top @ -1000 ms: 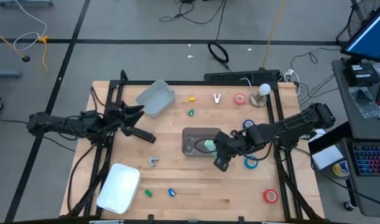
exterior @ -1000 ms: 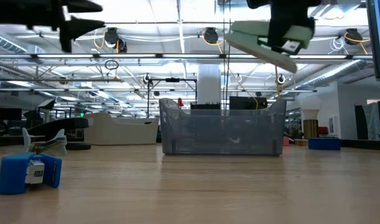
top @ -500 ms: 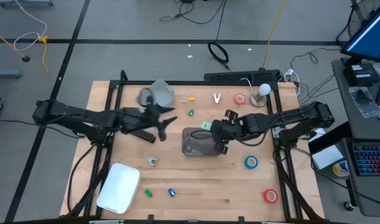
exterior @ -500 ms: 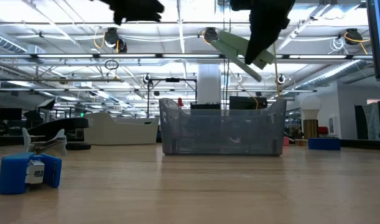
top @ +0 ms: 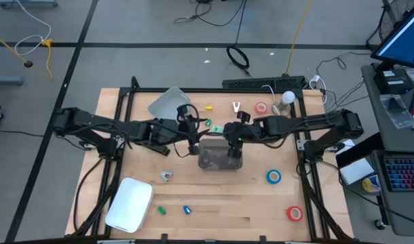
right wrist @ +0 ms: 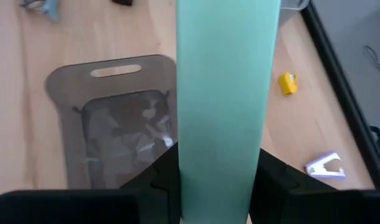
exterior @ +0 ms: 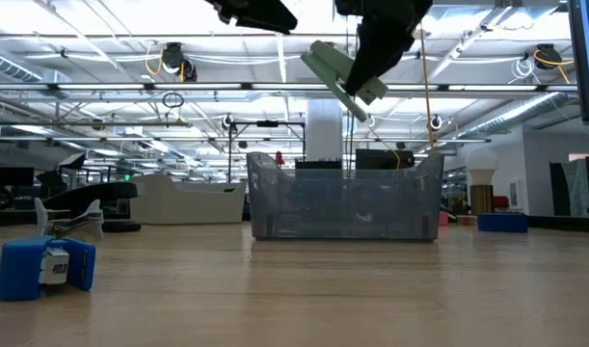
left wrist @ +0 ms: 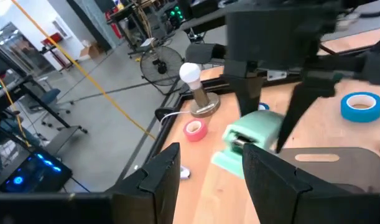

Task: Pick and place Stapler, Stapler remover, tape
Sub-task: Put the light green stapler into the gray bin

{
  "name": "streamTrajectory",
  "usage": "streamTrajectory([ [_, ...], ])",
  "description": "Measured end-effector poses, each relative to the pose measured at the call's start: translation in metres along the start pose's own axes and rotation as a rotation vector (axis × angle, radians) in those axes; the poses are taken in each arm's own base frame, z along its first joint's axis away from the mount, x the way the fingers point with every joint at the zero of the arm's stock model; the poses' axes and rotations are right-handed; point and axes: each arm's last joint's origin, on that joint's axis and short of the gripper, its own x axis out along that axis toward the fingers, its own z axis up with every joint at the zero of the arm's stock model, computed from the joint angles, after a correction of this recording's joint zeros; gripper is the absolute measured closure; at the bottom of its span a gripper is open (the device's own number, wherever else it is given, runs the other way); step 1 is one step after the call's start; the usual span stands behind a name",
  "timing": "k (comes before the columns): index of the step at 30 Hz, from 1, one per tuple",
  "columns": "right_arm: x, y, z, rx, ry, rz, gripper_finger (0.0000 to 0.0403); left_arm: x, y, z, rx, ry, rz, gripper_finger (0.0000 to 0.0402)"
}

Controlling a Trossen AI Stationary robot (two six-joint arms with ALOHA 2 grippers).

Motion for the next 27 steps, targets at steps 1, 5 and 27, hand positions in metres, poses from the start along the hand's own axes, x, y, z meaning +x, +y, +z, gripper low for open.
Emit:
streamTrajectory([
  [1, 0.001, -0.002, 0.001, 0.008, -0.002, -0.004, 0.0288, 0.000, 0.000, 0.001, -0.002, -0.004, 0.002, 0.0227],
  [5, 0.004, -0.012, 0.003, 0.033, -0.006, -0.023, 0.0288, 0.000, 0.001, 0.003, -0.011, -0.017, 0.005, 0.0227],
  [27, 0.013, -0.013, 0.013, -0.129, -0.080, -0.020, 0.0288, 0.017, -0.001, -0.004, -0.055, -0.017, -0.030, 0.0227],
])
